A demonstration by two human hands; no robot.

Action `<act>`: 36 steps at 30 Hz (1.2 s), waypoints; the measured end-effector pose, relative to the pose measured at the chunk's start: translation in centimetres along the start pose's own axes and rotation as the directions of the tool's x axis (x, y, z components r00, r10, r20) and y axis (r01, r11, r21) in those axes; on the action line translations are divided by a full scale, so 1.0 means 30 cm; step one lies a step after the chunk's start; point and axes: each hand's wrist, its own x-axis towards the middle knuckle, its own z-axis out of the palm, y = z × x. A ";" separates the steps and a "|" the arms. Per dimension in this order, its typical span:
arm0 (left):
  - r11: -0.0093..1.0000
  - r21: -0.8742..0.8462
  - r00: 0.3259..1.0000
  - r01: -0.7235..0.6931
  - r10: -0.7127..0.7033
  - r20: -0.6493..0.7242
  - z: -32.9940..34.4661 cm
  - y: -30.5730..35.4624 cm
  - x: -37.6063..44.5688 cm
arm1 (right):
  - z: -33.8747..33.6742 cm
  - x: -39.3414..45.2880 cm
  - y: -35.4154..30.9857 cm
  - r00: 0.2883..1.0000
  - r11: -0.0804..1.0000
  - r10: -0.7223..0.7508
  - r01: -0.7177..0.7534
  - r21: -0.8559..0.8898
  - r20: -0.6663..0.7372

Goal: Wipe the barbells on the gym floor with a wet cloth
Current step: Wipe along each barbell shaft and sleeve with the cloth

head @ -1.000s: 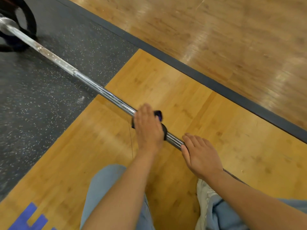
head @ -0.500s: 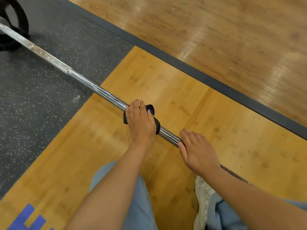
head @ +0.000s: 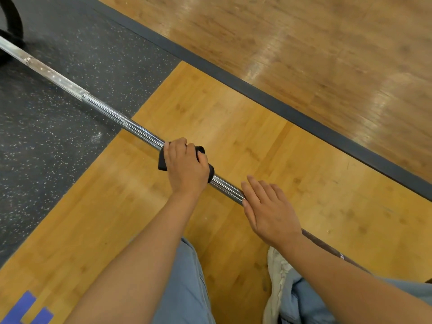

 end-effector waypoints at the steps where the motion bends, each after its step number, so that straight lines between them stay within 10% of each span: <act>1: 1.000 -0.007 1.000 -0.017 0.017 -0.002 0.002 0.018 -0.027 | 0.000 0.001 0.000 1.000 1.000 -0.001 0.001 -0.006 -0.002; 9: 0.919 -0.082 0.921 -0.385 0.388 0.018 0.033 0.056 -0.176 | 0.002 -0.003 -0.008 0.999 0.998 0.035 -0.035 -0.043 0.005; 15: 0.999 -0.009 0.998 -0.053 0.053 0.029 0.008 0.051 -0.099 | 0.002 -0.001 -0.009 0.998 0.998 0.056 -0.056 -0.008 -0.012; 22: 0.976 -0.004 0.971 -0.216 0.216 0.099 0.034 0.134 -0.206 | 0.004 0.004 -0.007 0.998 0.998 0.060 -0.061 -0.028 -0.024; 30: 0.997 -0.059 0.997 -0.055 0.058 0.050 0.015 0.076 -0.124 | 0.004 0.005 -0.002 0.998 0.998 0.048 -0.049 -0.031 -0.042; 36: 0.965 -0.015 0.962 -0.262 0.262 0.079 0.012 0.042 -0.144 | 0.009 0.003 -0.007 0.998 0.998 0.054 -0.055 -0.029 -0.025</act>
